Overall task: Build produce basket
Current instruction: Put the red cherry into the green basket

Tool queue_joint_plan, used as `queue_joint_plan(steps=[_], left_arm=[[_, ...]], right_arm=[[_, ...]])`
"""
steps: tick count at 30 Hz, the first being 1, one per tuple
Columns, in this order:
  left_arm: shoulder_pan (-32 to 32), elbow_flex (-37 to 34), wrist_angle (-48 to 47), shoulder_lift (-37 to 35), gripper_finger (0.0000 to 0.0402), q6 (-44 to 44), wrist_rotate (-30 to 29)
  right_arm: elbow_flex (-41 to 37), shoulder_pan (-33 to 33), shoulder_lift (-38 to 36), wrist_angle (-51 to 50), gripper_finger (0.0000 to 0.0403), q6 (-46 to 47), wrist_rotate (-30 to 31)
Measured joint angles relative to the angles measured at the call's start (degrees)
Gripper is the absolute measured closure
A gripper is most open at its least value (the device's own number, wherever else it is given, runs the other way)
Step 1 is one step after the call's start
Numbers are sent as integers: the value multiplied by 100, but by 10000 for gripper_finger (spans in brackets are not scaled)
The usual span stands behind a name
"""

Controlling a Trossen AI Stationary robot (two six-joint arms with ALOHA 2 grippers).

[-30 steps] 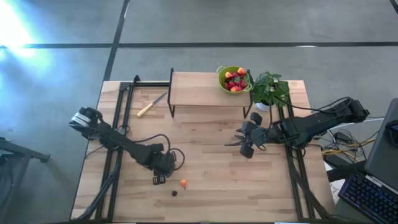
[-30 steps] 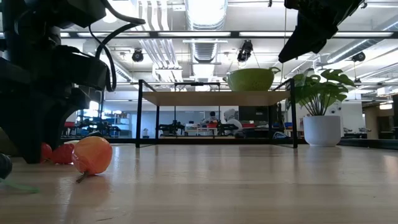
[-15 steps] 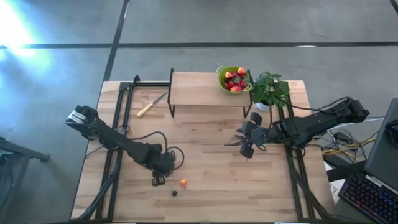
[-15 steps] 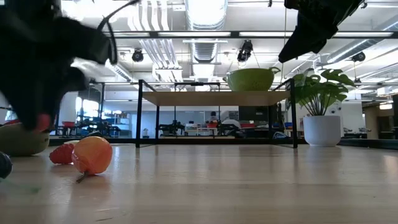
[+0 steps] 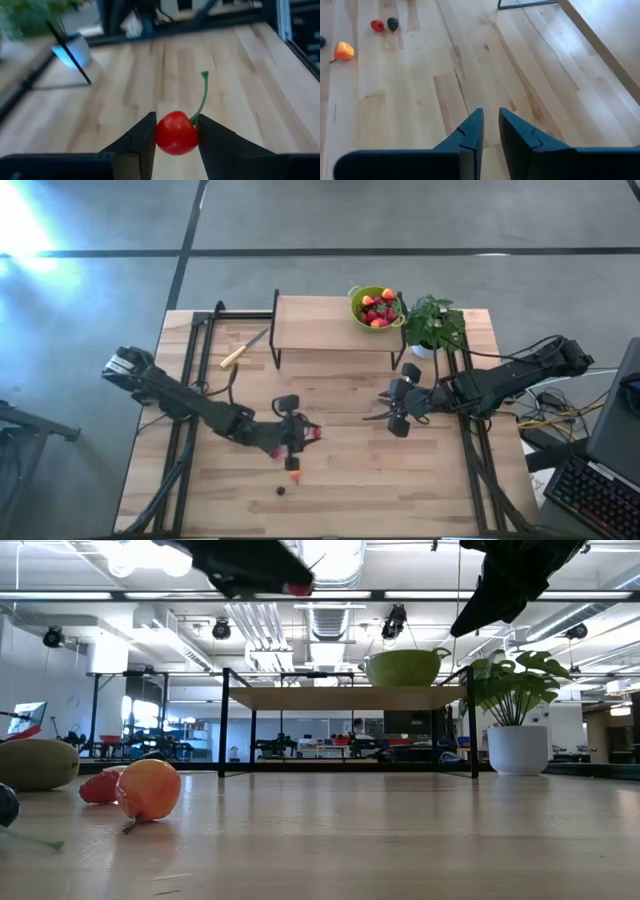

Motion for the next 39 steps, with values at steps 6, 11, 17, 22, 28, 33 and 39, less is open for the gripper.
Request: queue_joint_plan(steps=[6,11,17,22,28,33,39], left_arm=[[472,-62,733,4,276,223,19],[1036,-400,1721,4,273,245,903],[1606,-683,2985,84,274,7,1631],[1790,-726,3578,265,272,-15,2154],[1788,-614,3652,468,272,68,2165],[1788,-510,3973,614,272,94,2172],[1781,-495,4619,875,271,87,2238]], right_arm=[[0,110,0,77,343,-145,-25],[0,269,0,471,326,-412,-33],[0,433,0,1333,306,-904,-34],[0,488,0,2095,292,-1336,-32],[0,486,0,2709,274,-1688,-30],[-6,485,2,2969,261,-1832,-30],[-9,485,2,3049,248,-1891,-28]])
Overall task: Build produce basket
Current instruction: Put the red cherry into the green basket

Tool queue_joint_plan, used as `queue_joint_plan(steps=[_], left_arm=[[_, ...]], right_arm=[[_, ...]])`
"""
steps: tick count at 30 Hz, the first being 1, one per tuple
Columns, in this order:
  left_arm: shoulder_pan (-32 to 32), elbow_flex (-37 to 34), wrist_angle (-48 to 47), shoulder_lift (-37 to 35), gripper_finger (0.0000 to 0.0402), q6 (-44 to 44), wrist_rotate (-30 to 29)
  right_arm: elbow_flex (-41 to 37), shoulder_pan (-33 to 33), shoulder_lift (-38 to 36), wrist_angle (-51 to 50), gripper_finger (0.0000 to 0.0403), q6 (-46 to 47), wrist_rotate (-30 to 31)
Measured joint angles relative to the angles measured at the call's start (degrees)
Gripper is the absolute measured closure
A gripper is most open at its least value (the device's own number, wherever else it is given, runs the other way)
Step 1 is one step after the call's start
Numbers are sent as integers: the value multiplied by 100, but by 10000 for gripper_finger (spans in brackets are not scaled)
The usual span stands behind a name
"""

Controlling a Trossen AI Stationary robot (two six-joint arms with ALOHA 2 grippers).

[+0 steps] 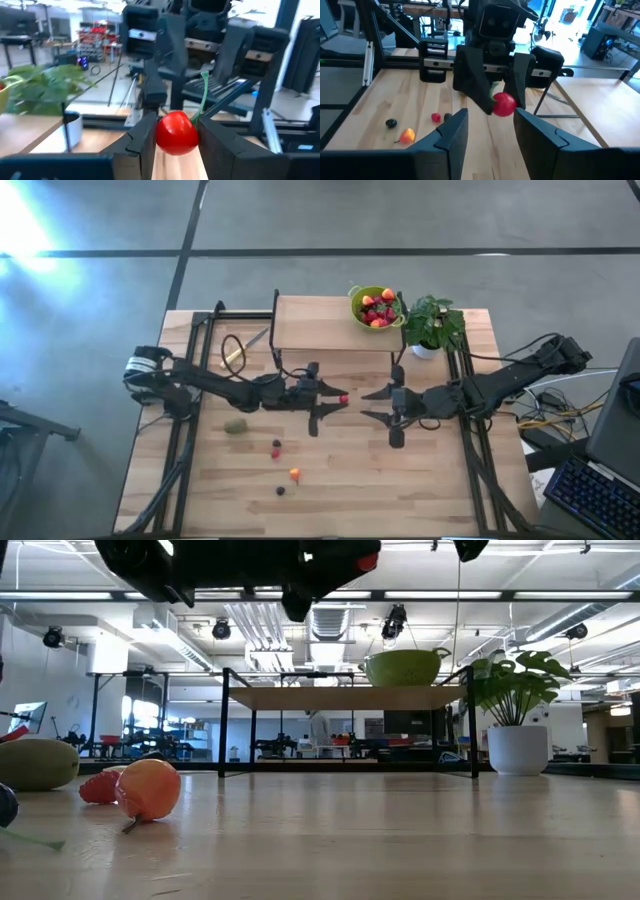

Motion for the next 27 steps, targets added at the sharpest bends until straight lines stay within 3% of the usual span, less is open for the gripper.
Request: queue_joint_plan(steps=[5,14,27], left_arm=[[0,220,391,321,271,61,404],[-2,547,345,681,271,134,452],[4,547,359,681,271,179,444]], right_arm=[[-4,0,39,30,239,-81,0],[-4,0,98,131,236,-109,15],[-4,-2,133,236,352,-107,11]])
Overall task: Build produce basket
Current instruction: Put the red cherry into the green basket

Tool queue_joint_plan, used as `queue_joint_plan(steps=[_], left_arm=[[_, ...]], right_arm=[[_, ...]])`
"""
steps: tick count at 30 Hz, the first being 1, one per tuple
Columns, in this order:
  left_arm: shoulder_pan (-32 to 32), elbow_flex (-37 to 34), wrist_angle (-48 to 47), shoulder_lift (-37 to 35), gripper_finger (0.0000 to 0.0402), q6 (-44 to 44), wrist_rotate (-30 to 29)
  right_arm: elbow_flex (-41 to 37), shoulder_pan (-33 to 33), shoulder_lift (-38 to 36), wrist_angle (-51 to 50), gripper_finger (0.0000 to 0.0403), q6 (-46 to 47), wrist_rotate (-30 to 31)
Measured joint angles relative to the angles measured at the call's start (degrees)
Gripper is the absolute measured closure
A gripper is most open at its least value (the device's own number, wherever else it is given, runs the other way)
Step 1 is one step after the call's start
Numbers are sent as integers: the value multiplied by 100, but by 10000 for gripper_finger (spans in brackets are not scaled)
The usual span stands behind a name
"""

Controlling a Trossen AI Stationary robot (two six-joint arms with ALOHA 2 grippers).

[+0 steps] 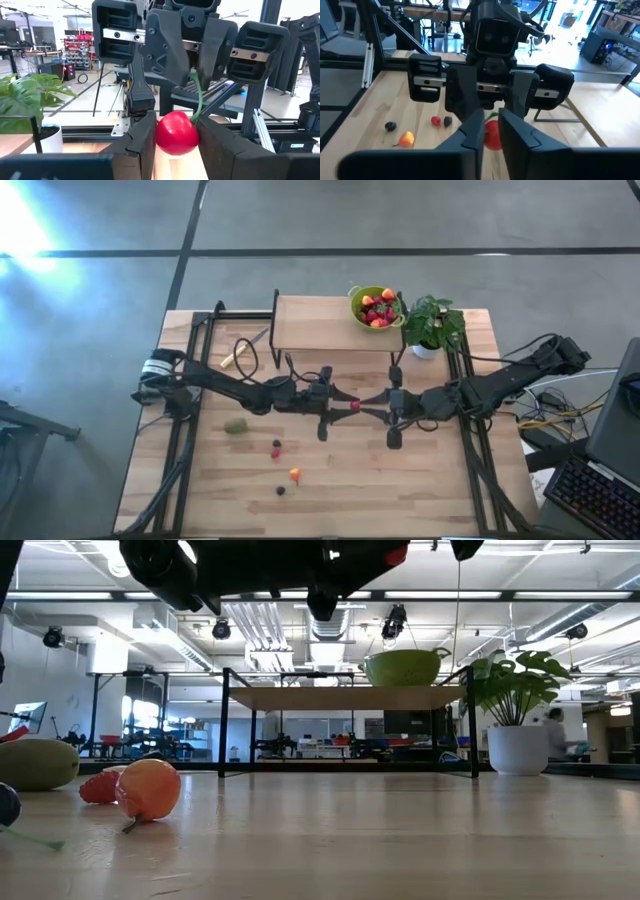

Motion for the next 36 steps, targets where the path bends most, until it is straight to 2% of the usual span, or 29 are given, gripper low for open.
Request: queue_joint_plan(steps=[4,16,19,27,31,36], left_arm=[[4,0,-16,0,271,0,-20],[-2,0,-22,-2,261,-182,-17],[-2,0,-43,-3,232,-192,-12],[-2,2,-178,-11,123,-168,4],[-2,2,-241,-11,108,-168,2],[-2,2,-322,-11,110,-170,0]], right_arm=[[0,0,-2,5,389,0,-3],[0,0,-2,-2,394,2,-17],[0,0,-2,-7,394,2,-17],[14,0,-2,-11,394,21,-17],[290,-33,-2,-269,394,-49,-17],[1146,-288,8,-1653,394,-106,32]])
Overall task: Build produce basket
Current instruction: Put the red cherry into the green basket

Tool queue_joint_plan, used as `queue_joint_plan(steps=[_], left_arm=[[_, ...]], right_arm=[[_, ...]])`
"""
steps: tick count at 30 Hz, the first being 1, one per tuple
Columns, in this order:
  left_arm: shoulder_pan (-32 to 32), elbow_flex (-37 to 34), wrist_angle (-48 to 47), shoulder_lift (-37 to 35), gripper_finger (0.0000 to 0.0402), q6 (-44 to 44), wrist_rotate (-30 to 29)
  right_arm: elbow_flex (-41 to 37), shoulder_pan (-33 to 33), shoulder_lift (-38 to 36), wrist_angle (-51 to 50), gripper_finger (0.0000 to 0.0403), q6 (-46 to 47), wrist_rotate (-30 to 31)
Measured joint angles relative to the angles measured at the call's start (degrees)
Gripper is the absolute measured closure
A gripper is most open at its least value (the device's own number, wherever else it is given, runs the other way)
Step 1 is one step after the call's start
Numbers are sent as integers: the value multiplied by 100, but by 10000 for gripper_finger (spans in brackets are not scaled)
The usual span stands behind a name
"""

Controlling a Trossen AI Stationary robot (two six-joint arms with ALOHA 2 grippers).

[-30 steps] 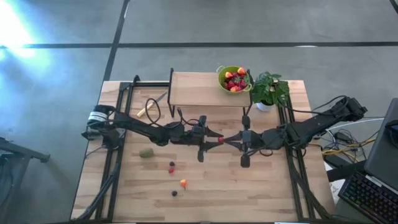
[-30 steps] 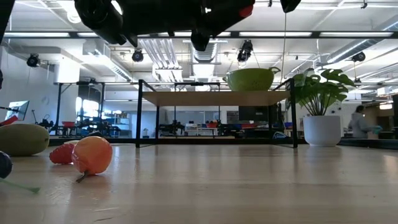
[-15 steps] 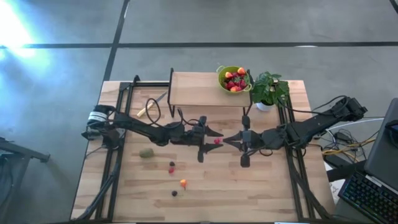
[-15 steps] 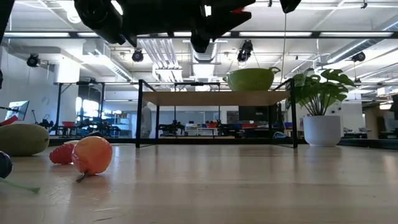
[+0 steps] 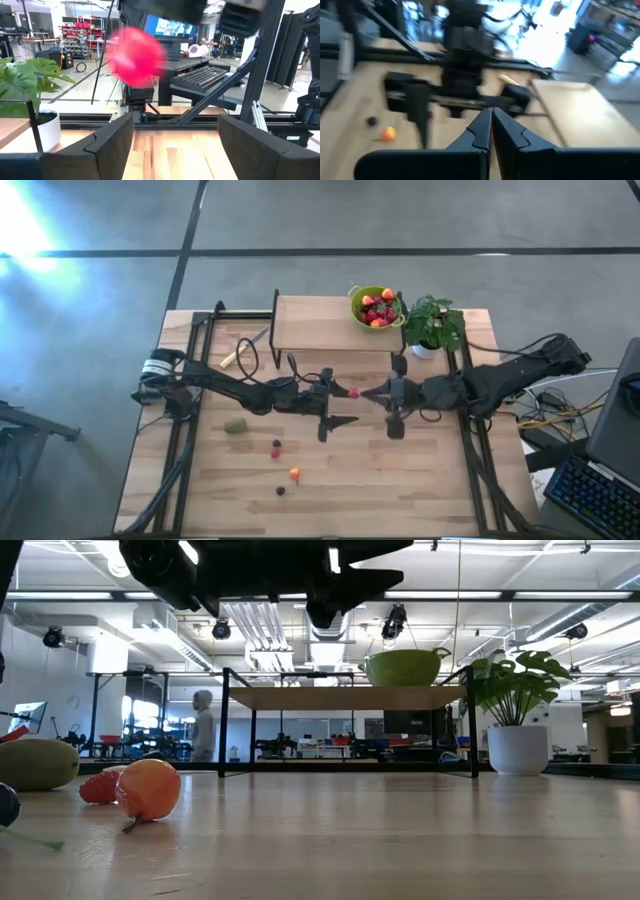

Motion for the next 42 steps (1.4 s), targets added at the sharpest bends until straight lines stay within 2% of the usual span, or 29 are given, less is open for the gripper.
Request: queue_joint_plan(steps=[5,11,18,25,27,32,36,42], left_arm=[[0,0,0,0,109,0,-5],[0,-2,0,0,110,-1,-19],[0,-2,-22,0,111,-2,-18],[2,-2,-39,0,112,-2,-18],[4,-2,-47,0,112,-2,-18],[4,-4,-129,0,112,-2,-18],[4,-7,-213,0,112,-2,-16],[0,-7,-229,0,112,-2,-16]], right_arm=[[730,-602,6,-1261,394,5,18],[1115,-1629,4,-1977,394,-33,16],[1116,-2939,16,-2086,394,-287,-63],[1114,-4160,180,-1857,394,-509,-996],[1105,-4452,292,-1774,394,-647,-1101],[1107,-4947,668,-1546,394,-799,-1175],[1107,-5220,985,-1404,394,-923,-1532],[1107,-5444,1288,-1129,394,-1050,-1538]])
